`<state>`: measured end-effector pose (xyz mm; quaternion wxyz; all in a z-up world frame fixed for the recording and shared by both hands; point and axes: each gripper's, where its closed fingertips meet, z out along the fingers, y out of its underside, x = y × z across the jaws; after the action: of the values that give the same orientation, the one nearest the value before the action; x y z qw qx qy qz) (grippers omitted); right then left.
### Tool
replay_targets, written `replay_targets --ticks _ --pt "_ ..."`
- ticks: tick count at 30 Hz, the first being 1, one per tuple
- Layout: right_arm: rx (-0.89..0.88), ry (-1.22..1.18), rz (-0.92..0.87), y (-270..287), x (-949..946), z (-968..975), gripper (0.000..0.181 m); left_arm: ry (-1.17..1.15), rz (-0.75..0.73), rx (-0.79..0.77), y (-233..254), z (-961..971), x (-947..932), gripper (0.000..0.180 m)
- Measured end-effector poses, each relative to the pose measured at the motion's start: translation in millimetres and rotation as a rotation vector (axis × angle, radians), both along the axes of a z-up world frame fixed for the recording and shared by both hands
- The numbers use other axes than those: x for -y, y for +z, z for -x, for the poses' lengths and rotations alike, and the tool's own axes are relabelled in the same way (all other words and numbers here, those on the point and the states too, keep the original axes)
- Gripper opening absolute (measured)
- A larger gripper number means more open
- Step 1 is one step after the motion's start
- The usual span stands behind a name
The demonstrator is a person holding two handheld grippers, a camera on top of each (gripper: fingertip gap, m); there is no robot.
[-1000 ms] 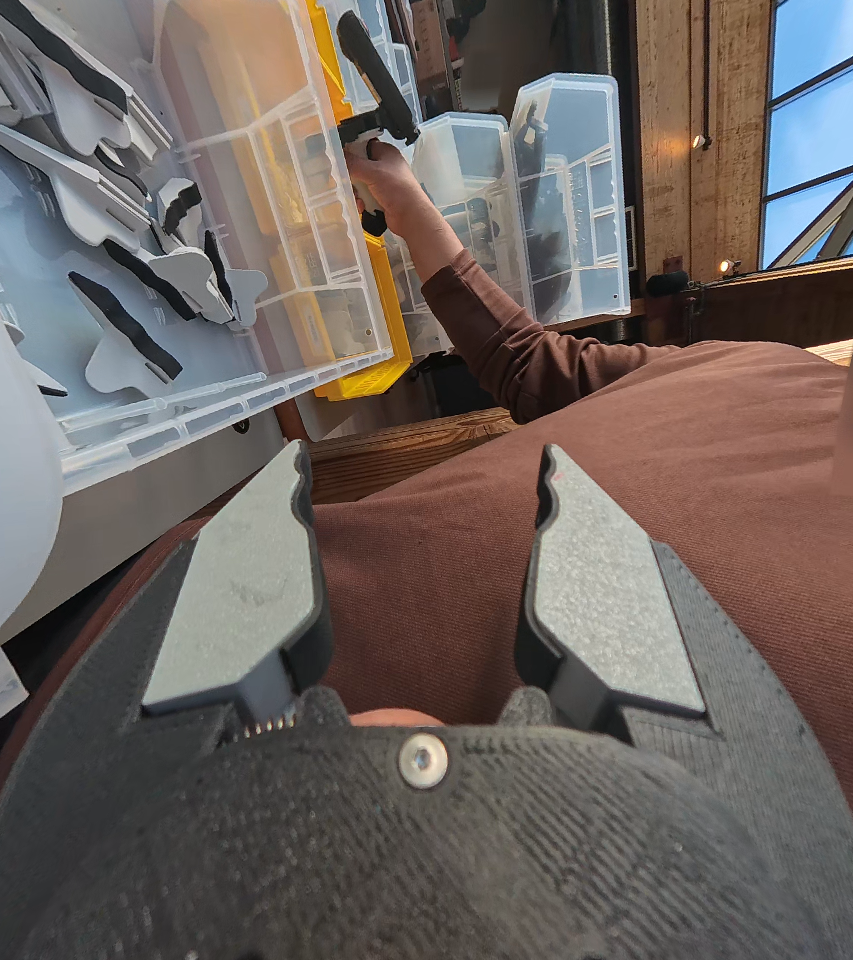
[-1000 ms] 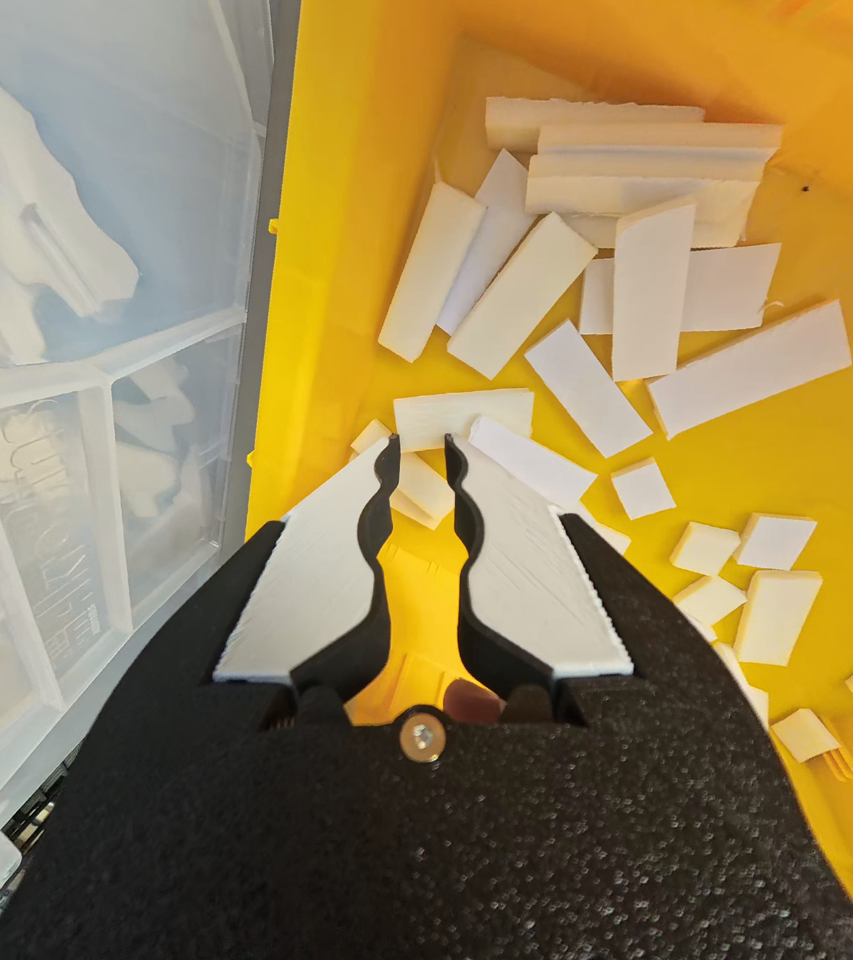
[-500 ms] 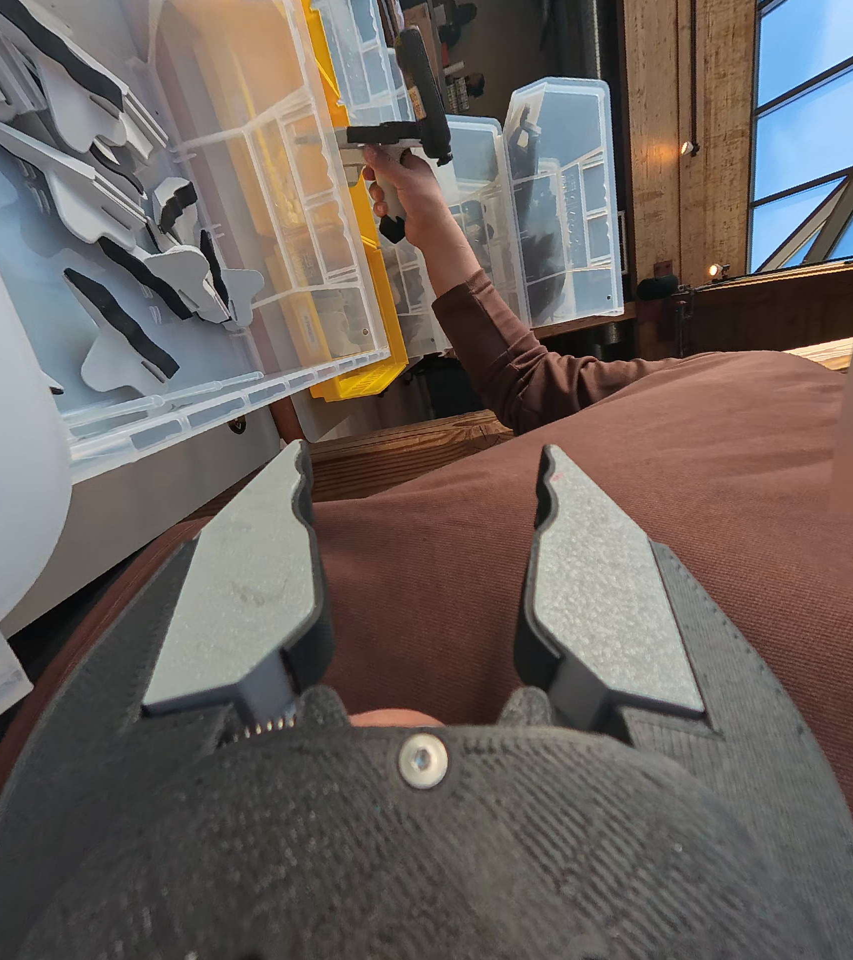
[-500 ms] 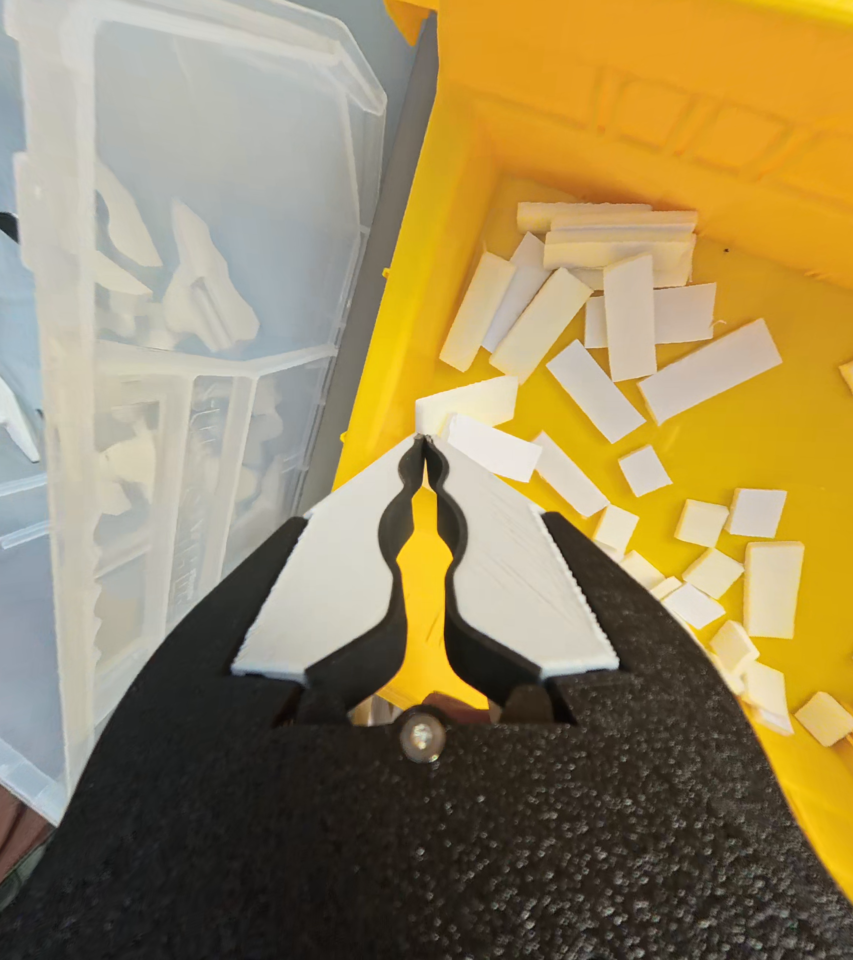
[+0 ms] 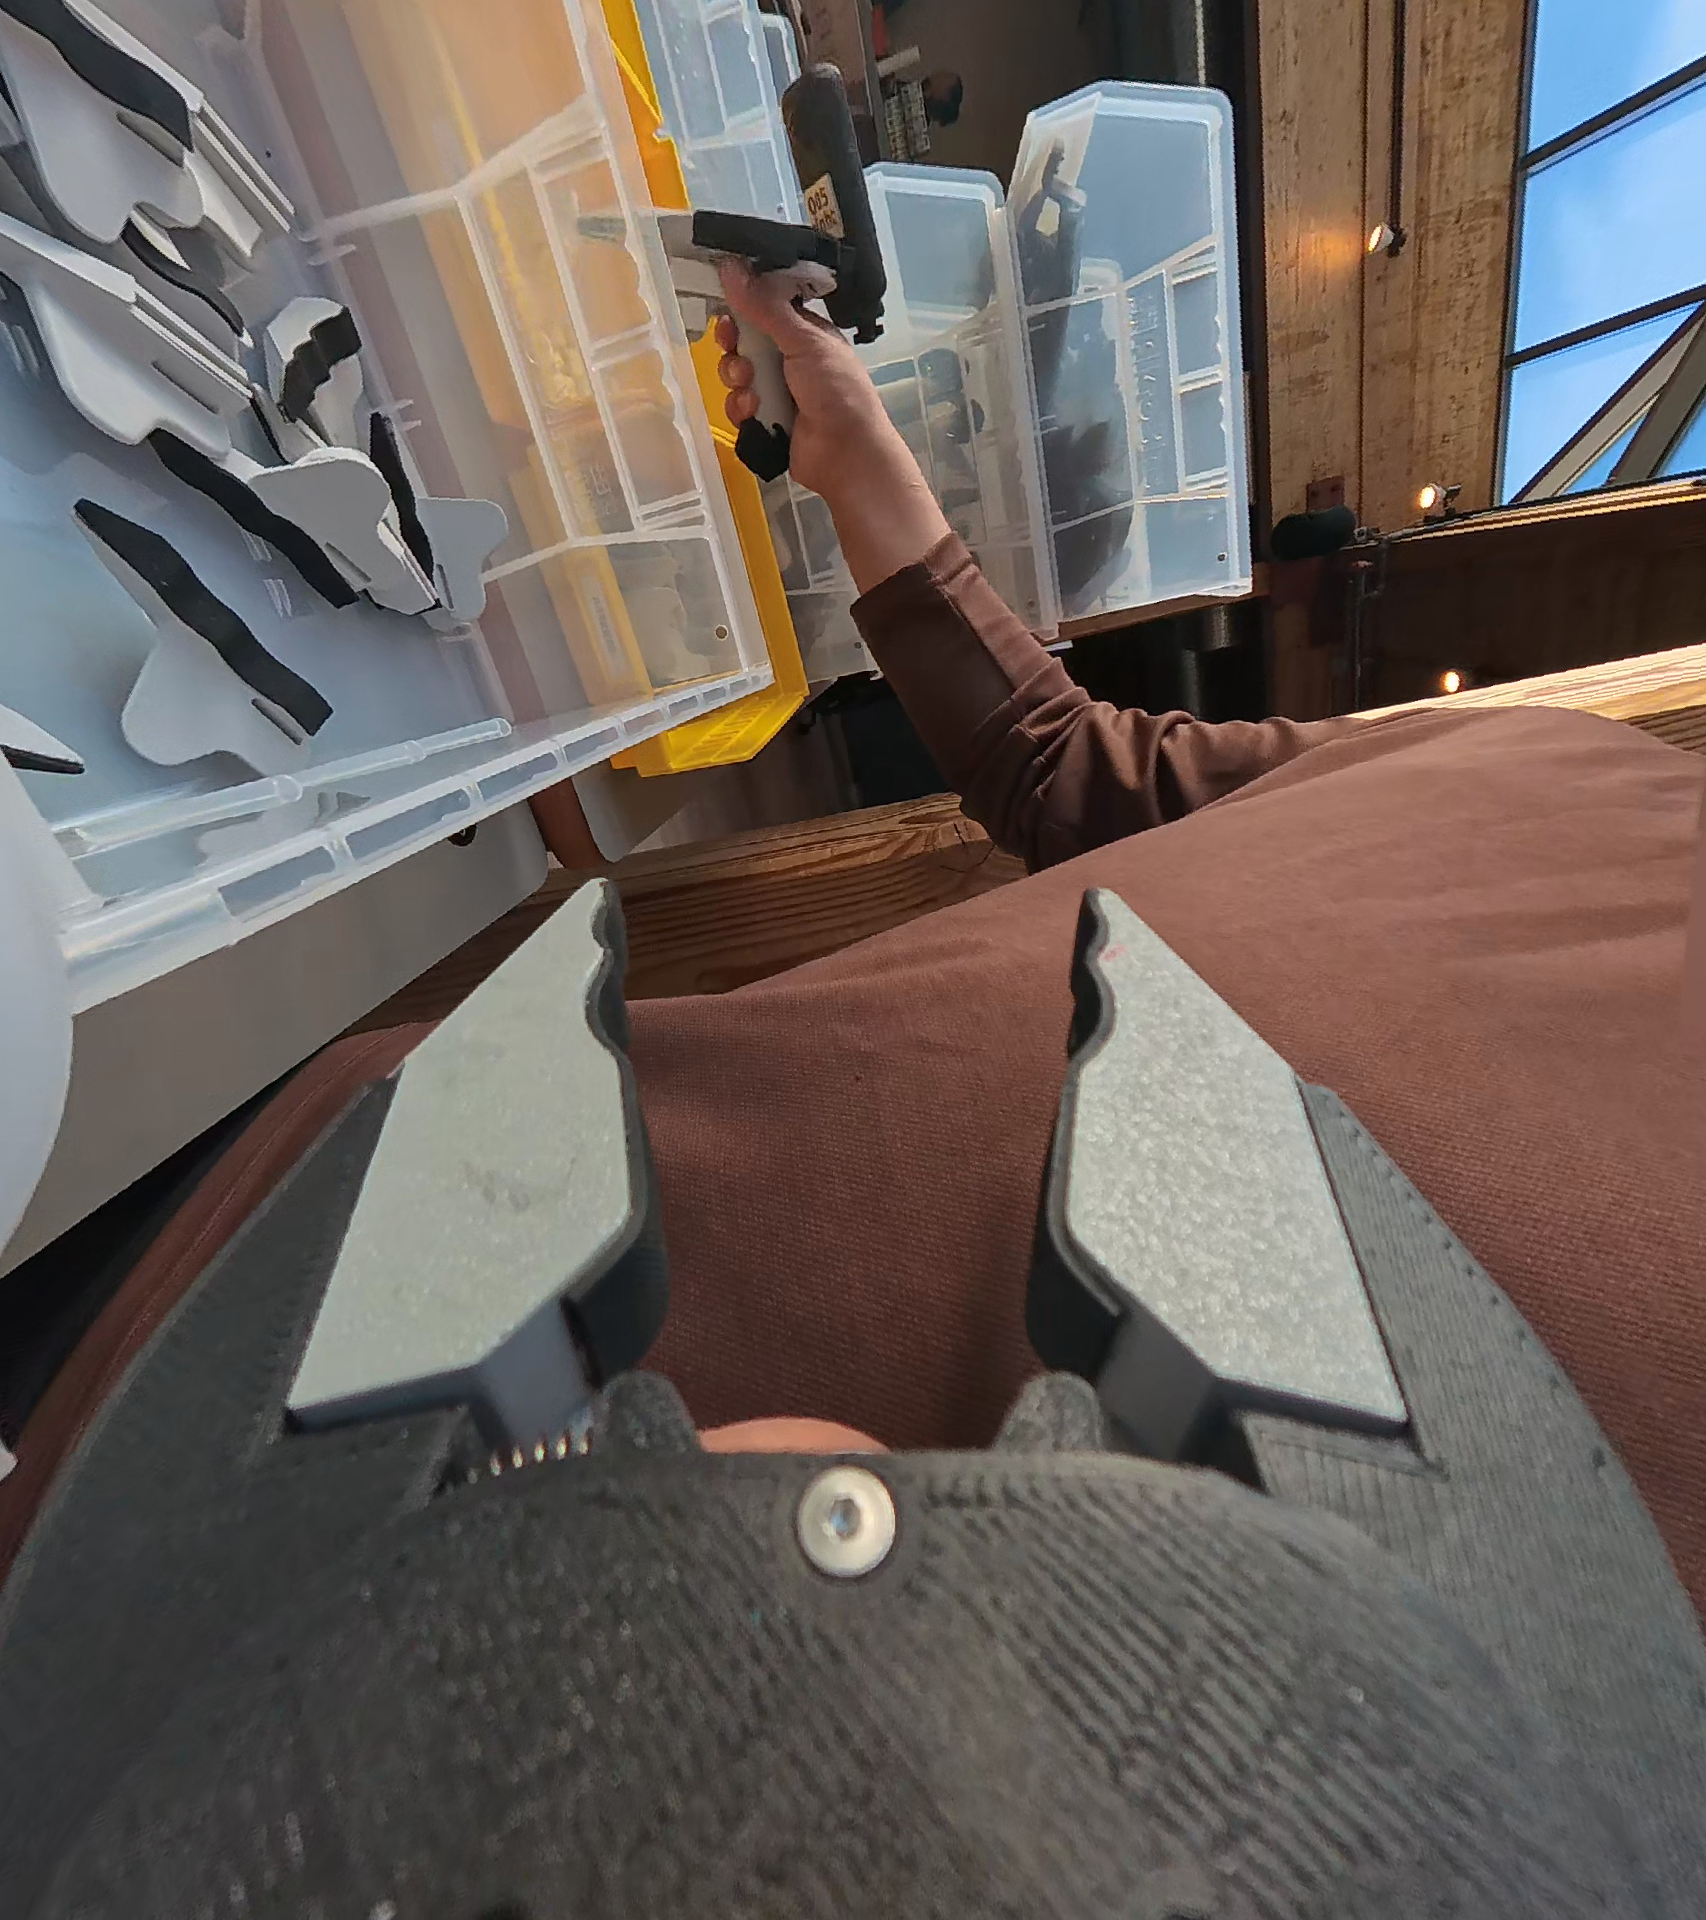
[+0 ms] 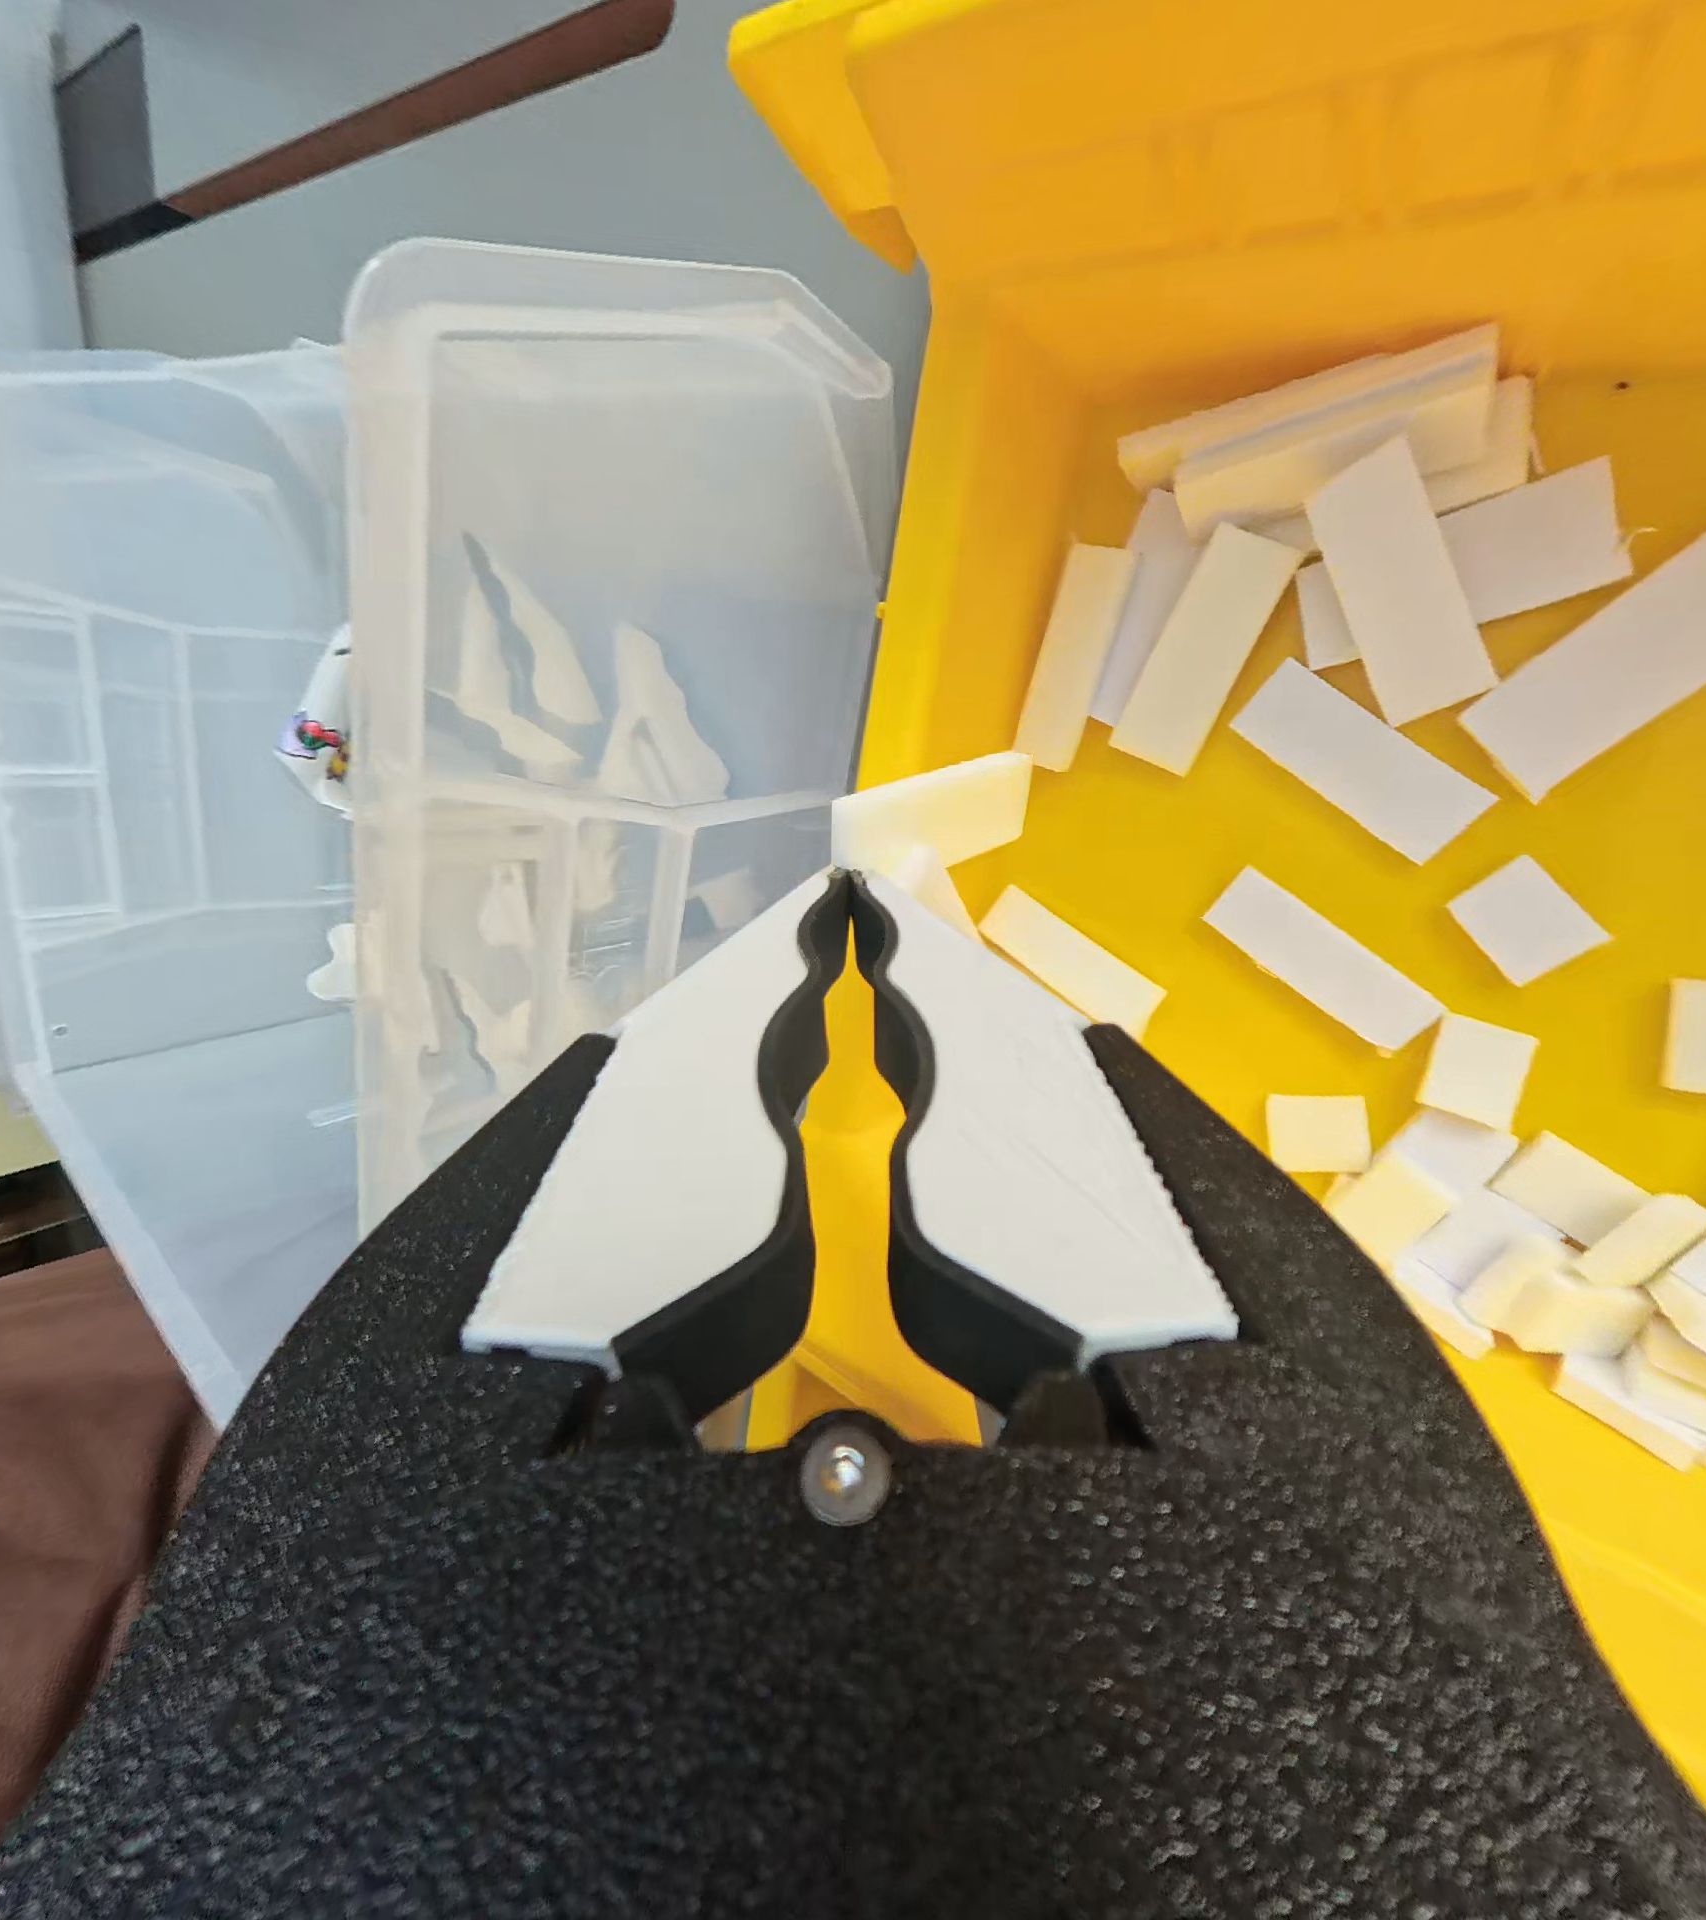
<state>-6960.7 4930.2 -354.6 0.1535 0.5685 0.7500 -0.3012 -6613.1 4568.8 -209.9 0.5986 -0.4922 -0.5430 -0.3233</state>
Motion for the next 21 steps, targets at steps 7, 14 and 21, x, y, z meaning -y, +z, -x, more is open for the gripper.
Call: replay_targets --ticks 7,14,21 --pt "-0.003 -0.039 0.002 -8 -8 2 0.000 -0.011 0.006 -0.004 0 2 -4 0.085" --pt "-0.056 -0.082 0.274 36 15 1 0.000 -0.006 0.011 -0.008 0 3 -3 0.085" --pt "-0.255 0.043 0.445 115 46 -17 0.000 -0.017 0.000 -0.015 2 4 -7 0.084"
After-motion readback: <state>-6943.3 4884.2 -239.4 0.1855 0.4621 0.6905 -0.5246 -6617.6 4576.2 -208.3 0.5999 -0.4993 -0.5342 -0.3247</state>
